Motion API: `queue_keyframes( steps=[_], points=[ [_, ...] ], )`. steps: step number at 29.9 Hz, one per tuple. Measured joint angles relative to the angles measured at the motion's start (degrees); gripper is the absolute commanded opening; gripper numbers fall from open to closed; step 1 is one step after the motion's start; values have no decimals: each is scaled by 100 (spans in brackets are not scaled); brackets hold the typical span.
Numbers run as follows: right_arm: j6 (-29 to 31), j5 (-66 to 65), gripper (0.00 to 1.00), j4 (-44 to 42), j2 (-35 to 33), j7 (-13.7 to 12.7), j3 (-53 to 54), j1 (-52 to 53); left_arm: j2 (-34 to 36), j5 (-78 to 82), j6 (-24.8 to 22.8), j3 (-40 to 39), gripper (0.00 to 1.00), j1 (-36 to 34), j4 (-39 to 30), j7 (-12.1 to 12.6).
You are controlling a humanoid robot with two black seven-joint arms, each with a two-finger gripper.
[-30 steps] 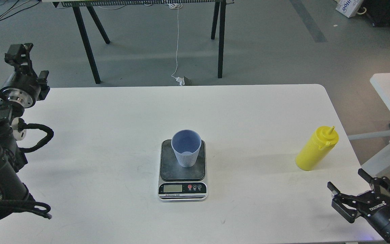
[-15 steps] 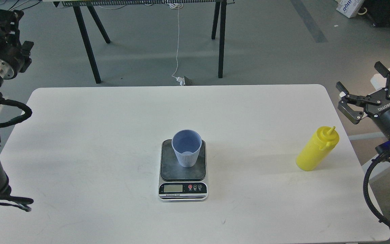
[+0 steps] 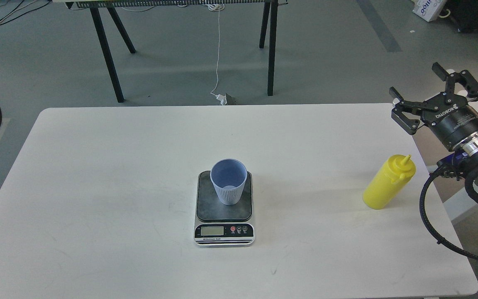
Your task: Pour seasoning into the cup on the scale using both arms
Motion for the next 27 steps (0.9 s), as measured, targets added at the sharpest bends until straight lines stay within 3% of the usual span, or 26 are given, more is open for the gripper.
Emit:
queue_keyframes(
  steps=[3,6,12,15,21,27],
  points=[
    [0,-12,100,-5,0,-1,0,-49,-480,-1,2,247,100,208,422,-2],
    [0,-13,100,-11,-35,-7,0,-105,-765,0,1,143,100,883,919,1],
    [0,-121,100,-13,-67,-9,0,-200,-844,-24,1,31,99,2115,2281,4],
    [0,-186,100,-19,-28,-5,0,-233,-847,-13,1,-288,100,2400,2585,2],
    [0,-198,100,-17,30,0,-4,-316,-382,11,1,-1878,100,2152,2514,3],
    [1,-199,100,-17,35,0,-8,-345,303,9,3,-2181,99,1734,2118,0]
  ],
)
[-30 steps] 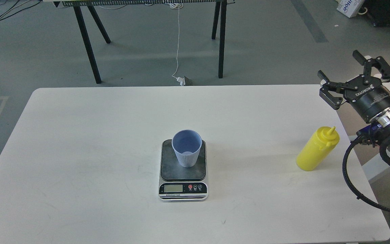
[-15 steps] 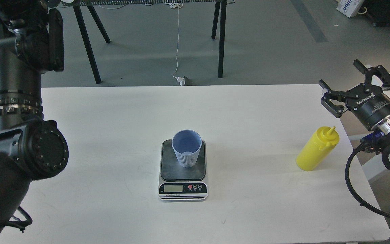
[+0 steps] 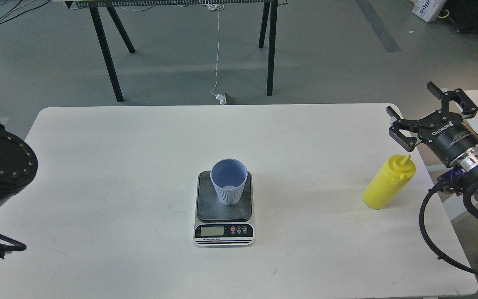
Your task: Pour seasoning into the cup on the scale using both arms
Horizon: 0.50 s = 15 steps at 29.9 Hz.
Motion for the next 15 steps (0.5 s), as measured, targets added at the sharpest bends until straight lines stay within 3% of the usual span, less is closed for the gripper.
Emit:
queue_keyframes(
  steps=[8,15],
  points=[
    [0,-3,100,-50,-6,5,15,15,862,-5,-1,-324,99,-382,-353,-1],
    [0,-3,100,-65,-11,9,25,18,957,-95,-2,-1137,98,-707,-720,-1]
  ],
)
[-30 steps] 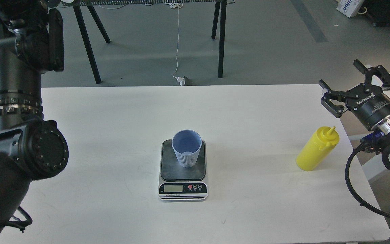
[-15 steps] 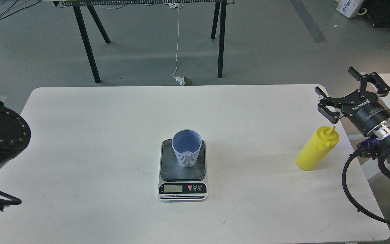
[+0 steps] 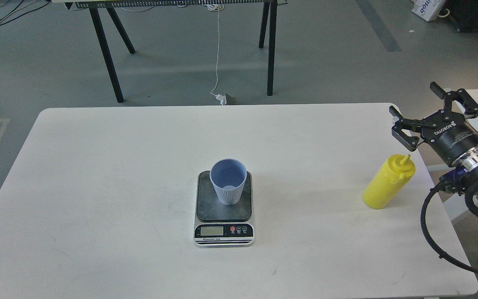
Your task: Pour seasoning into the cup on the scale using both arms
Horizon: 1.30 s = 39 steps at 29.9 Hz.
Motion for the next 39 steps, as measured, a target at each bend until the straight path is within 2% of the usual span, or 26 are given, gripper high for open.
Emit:
queue_keyframes(
  steps=[1,2,4,6,8,11,13,18,20,24,39],
  points=[
    [0,0,100,0,0,3,1,1,1,-14,0,-193,98,-92,-195,37],
    [0,0,100,0,0,7,2,1,15,-50,0,-433,97,-196,-438,240],
    [0,1,100,2,0,19,8,-4,100,-178,162,-924,97,-384,-929,891],
    [0,2,100,4,0,25,15,-14,352,-393,580,-1377,96,-513,-1451,1519],
    [0,3,100,6,-14,26,30,-19,721,-659,913,-1723,96,-561,-1947,1886],
    [0,3,100,7,-34,26,56,-24,1245,-1172,1086,-2152,96,-582,-2435,2188],
    [0,3,100,7,-39,26,65,-26,1492,-1527,1040,-2513,97,-584,-2554,2420],
    [0,3,100,1,-18,27,72,-27,1822,-2060,316,-4242,100,-588,-2599,3388],
    [0,3,100,0,-12,32,72,-27,1827,-2087,111,-4844,100,-575,-2601,3648],
    [0,3,100,0,-5,34,79,-27,1726,-2096,9,-5320,100,-557,-2599,3749],
    [0,3,100,0,65,97,58,-27,1386,-2132,-1,-5427,100,-497,-2589,3732]
  ],
)
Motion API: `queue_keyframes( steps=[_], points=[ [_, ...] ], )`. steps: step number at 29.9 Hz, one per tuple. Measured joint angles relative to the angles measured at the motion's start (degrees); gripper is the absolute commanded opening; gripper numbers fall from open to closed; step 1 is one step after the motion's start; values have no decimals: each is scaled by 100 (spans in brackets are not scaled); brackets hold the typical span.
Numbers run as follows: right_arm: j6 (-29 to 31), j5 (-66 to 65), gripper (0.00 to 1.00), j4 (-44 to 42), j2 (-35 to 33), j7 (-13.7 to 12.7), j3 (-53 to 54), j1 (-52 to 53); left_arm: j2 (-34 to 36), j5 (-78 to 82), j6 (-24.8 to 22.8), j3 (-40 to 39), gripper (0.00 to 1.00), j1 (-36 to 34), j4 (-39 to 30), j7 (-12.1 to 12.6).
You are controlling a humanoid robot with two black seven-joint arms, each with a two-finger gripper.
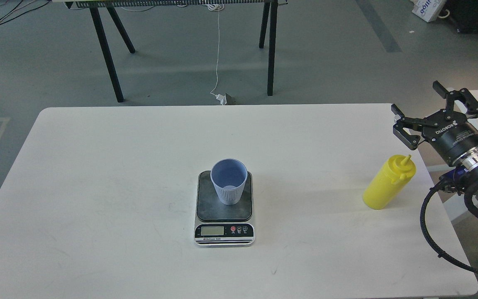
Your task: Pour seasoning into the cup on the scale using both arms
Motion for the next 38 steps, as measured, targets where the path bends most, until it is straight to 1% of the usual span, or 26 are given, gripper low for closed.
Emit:
queue_keyframes(
  steps=[6,10,15,19,22,24,27,32,38],
  points=[
    [0,-2,100,0,32,15,-20,0,-124,0,0,0,100,42,16,0],
    [0,-44,100,-15,34,17,-62,7,-135,6,0,2,100,226,16,0],
    [0,-227,100,-22,34,17,-68,59,-189,28,1,17,100,800,15,-1],
    [0,-467,100,-71,34,17,-70,136,-440,34,2,22,100,1331,22,-9],
    [0,-712,100,-123,47,17,-71,212,-591,18,2,-12,100,1605,36,-130],
    [0,-788,100,-151,93,17,-72,230,-635,6,2,-85,100,1763,41,-297],
    [0,-819,100,-202,177,17,-75,240,-652,3,2,-201,100,1928,44,-459],
    [0,-826,100,-273,224,17,-79,322,-817,5,2,-246,100,2237,42,-498],
    [-1,-898,100,-476,208,10,-184,599,-923,4,2,-311,100,2437,43,-516]
  ],
)
